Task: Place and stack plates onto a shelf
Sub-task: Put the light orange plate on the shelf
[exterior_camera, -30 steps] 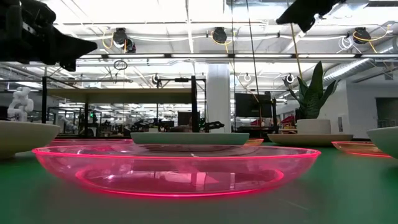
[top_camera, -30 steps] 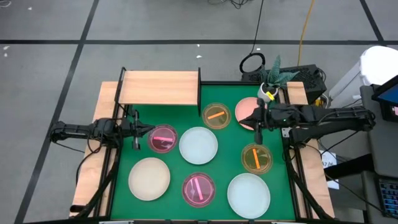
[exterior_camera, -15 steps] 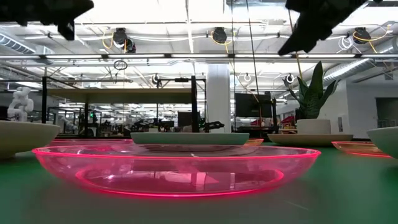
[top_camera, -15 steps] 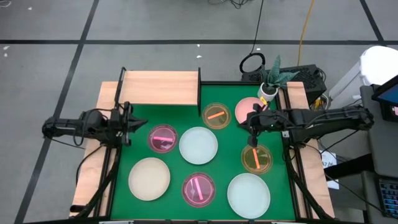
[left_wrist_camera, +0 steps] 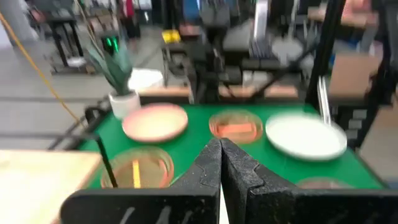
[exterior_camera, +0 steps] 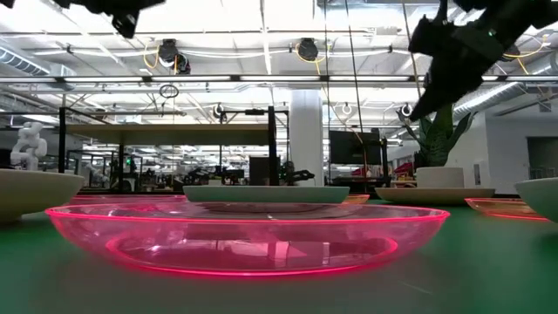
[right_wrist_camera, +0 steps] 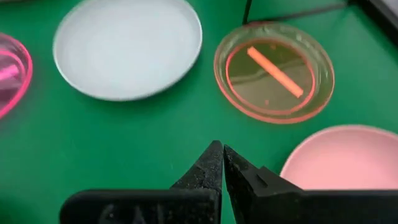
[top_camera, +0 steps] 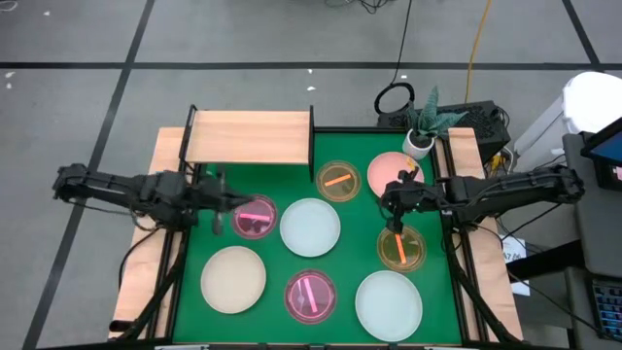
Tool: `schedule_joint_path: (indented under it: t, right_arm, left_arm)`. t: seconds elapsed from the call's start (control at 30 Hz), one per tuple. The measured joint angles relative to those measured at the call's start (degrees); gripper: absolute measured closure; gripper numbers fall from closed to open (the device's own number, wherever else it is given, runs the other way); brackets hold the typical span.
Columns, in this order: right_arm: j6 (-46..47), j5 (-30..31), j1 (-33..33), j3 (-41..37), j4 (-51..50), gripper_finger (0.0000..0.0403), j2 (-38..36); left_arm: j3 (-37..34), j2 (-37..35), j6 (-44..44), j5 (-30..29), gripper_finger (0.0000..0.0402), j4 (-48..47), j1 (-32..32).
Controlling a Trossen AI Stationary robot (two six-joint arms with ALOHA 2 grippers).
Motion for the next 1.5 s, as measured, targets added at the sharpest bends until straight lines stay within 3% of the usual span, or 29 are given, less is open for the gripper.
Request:
schedule_joint_path:
  t: [0.23, 0.37, 0.53, 0.73, 0.87, 1.3, 1.5]
  right_arm:
    - [-0.7, 0.4, 0.0, -1.2, -5.4, 0.0403, 0.0]
    - [-3.2, 3.5, 0.0, -3.2, -5.3, 0.0397, 0.0]
    - [-4.5, 7.4, 0.0, -6.1, -3.2, 0.035, 1.3]
    - [-6.6, 5.0, 0.0, -8.3, 0.3, 0.0277, 4.1]
    - [-8.1, 6.5, 0.0, -8.8, 1.5, 0.0257, 6.6]
    - [-11.8, 7.3, -5.5, -8.8, 3.0, 0.0276, 15.4]
    - [-12.4, 7.3, -7.6, -8.8, 3.3, 0.0308, 16.6]
  left_arm:
    - [0.1, 9.3, 0.6, 0.0, 0.04, 0.0, -0.6]
    - [0.1, 12.9, 2.3, 0.0, 0.04, 1.8, -0.6]
    - [0.1, 15.6, 4.5, 0.0, 0.04, 5.1, -0.6]
    - [0.1, 16.8, 4.8, 0.0, 0.04, 7.8, -0.6]
    - [0.1, 16.8, 4.9, 0.0, 0.04, 8.6, -0.6]
    - [0.1, 16.8, 5.0, 0.0, 0.04, 8.8, -0.6]
    - [0.1, 16.7, 4.9, 0.0, 0.04, 8.8, -0.6]
